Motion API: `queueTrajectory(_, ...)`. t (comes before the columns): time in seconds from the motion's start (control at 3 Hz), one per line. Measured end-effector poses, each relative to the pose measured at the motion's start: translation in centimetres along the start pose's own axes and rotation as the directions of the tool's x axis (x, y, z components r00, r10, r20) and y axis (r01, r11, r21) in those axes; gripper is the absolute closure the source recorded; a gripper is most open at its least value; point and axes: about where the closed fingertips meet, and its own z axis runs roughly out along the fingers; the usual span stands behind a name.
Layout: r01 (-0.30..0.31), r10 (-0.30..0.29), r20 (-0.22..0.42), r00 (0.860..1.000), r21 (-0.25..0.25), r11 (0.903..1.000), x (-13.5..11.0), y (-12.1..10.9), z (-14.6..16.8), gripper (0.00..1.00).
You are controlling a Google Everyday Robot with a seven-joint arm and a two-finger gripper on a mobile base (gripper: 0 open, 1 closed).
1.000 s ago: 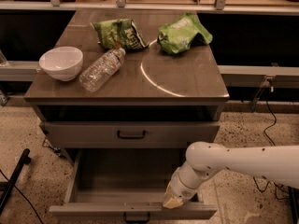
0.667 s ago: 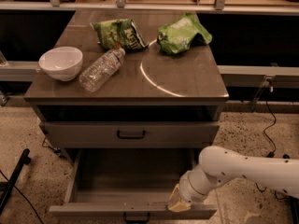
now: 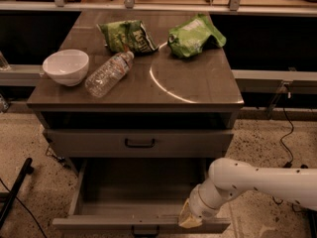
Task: Close middle drawer
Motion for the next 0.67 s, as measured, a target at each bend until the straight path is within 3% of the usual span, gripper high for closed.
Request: queueTrajectory(0.67, 0.006, -0.006, -0.007, 1.0, -0.013, 0.9999, 0.05, 0.06, 0.48, 1.0)
